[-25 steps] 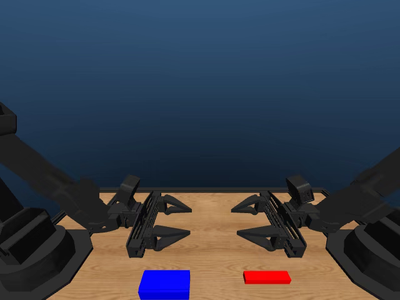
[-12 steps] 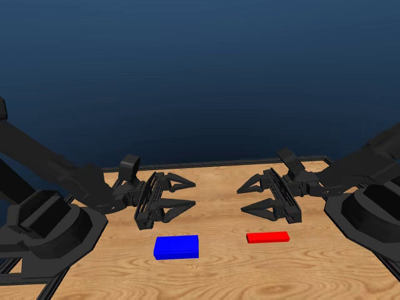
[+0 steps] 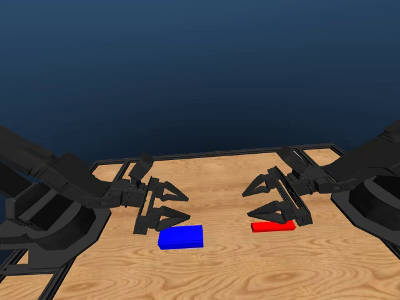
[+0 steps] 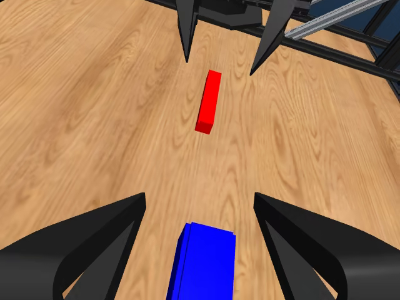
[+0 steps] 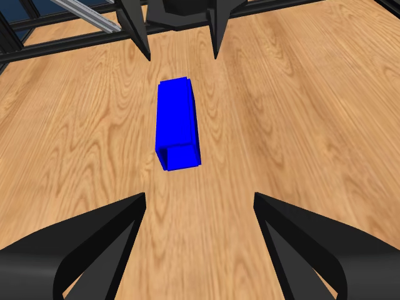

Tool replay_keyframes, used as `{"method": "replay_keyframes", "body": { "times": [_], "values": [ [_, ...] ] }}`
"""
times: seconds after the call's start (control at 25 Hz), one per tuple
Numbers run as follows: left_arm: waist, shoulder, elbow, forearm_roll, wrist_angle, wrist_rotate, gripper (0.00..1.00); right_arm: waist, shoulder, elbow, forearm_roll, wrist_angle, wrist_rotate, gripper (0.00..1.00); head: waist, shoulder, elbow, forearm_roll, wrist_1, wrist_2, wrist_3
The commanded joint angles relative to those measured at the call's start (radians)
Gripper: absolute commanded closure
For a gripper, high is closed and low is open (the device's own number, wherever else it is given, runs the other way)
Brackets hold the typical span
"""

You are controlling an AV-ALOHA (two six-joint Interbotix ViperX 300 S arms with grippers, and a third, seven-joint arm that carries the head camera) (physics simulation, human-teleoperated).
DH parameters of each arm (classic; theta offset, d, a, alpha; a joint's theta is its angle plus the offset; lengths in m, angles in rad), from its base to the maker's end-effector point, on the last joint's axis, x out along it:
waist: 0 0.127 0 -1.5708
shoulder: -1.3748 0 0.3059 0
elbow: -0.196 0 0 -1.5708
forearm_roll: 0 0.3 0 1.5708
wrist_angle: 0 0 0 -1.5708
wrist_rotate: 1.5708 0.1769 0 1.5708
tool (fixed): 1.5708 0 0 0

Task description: Insert peg into socket

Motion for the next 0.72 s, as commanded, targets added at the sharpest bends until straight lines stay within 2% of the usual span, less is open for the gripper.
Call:
{"method": "replay_keyframes", "body": {
  "times": [0.04, 0.08, 0.2, 0.24, 0.28, 0.32, 0.44, 0.48, 0.68, 0.72],
  "values": [
    [-0.031, -0.021, -0.036, 0.018, 0.175, -0.019, 0.0, 0.004, -0.004, -0.02, 0.005, -0.001, 0.009, 0.0, 0.006, 0.002, -0.013, 0.003, -0.005, 0.01, -0.01],
    [-0.04, -0.014, -0.053, 0.041, 0.24, -0.039, 0.0, 0.003, -0.004, -0.018, 0.007, 0.002, 0.012, 0.0, 0.007, 0.002, -0.012, 0.004, -0.003, 0.012, -0.011],
    [-0.044, -0.001, -0.054, 0.061, 0.299, -0.079, 0.0, 0.005, -0.001, -0.016, 0.01, -0.002, 0.022, 0.0, 0.012, 0.002, -0.01, 0.006, -0.001, 0.02, -0.016],
    [-0.045, 0.01, -0.04, 0.069, 0.321, -0.088, 0.0, 0.006, -0.001, -0.014, 0.011, -0.001, 0.023, 0.0, 0.013, 0.003, -0.01, 0.007, -0.001, 0.021, -0.017],
    [-0.046, 0.002, -0.048, 0.076, 0.328, -0.089, 0.0, 0.005, -0.002, -0.015, 0.012, -0.001, 0.025, 0.0, 0.014, 0.003, -0.01, 0.007, -0.001, 0.022, -0.018],
    [-0.038, 0.0, -0.039, 0.085, 0.347, -0.11, 0.0, 0.007, -0.003, -0.013, 0.012, -0.003, 0.025, 0.0, 0.015, 0.004, -0.01, 0.007, 0.0, 0.022, -0.02],
    [-0.027, 0.003, -0.058, 0.101, 0.366, -0.143, 0.0, 0.009, -0.006, -0.012, 0.013, 0.011, 0.027, 0.0, 0.018, 0.008, -0.01, 0.008, 0.001, 0.023, -0.026],
    [-0.041, 0.014, -0.05, 0.113, 0.369, -0.145, 0.0, 0.01, -0.008, -0.015, 0.016, 0.0, 0.028, 0.0, 0.019, 0.009, -0.01, 0.008, 0.0, 0.023, -0.027],
    [-0.041, 0.044, -0.055, 0.136, 0.373, -0.192, 0.0, 0.017, -0.011, -0.008, 0.021, 0.011, 0.033, 0.0, 0.024, 0.017, -0.01, 0.009, 0.0, 0.021, -0.038],
    [-0.045, 0.066, -0.049, 0.139, 0.368, -0.206, 0.0, 0.016, -0.013, -0.004, 0.024, 0.011, 0.035, 0.0, 0.025, 0.019, -0.01, 0.009, 0.001, 0.021, -0.04]
  ]
}}
